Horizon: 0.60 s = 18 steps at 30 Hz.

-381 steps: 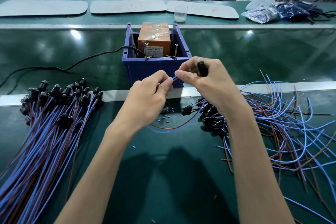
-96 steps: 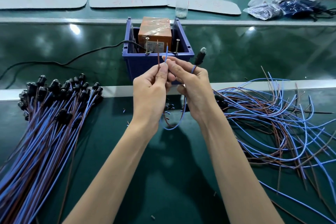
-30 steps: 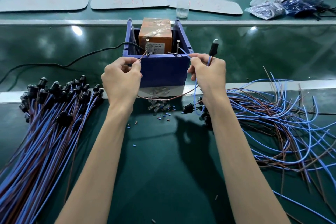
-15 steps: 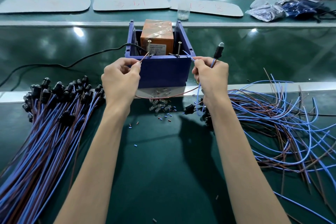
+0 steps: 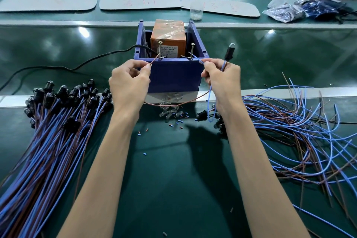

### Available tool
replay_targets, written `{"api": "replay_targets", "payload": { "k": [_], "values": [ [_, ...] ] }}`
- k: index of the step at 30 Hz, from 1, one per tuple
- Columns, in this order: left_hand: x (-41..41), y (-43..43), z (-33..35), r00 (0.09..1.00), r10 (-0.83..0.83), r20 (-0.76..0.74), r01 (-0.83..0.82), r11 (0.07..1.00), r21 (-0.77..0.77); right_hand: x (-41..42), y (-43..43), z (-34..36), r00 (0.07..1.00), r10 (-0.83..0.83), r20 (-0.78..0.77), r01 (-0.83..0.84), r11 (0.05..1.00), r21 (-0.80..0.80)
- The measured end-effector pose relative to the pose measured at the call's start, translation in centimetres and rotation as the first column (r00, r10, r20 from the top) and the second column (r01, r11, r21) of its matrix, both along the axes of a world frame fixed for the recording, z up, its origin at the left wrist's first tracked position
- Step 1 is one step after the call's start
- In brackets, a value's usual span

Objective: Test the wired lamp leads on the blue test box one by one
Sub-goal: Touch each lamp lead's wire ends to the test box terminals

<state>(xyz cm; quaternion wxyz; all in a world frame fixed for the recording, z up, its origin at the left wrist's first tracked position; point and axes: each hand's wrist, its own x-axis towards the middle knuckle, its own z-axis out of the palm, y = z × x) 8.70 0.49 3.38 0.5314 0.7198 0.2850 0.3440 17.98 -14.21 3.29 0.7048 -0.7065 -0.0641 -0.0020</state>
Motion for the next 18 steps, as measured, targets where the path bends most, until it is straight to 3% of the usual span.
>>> {"api": "replay_targets", "payload": {
  "k": [18],
  "values": [
    [-0.06, -0.09, 0.17, 0.999, -0.032, 0.002, 0.032, 0.999, 0.008, 0.09, -0.53, 0.27, 1.0, 0.022, 0.004, -0.022, 0.999, 0.047]
  ]
}}
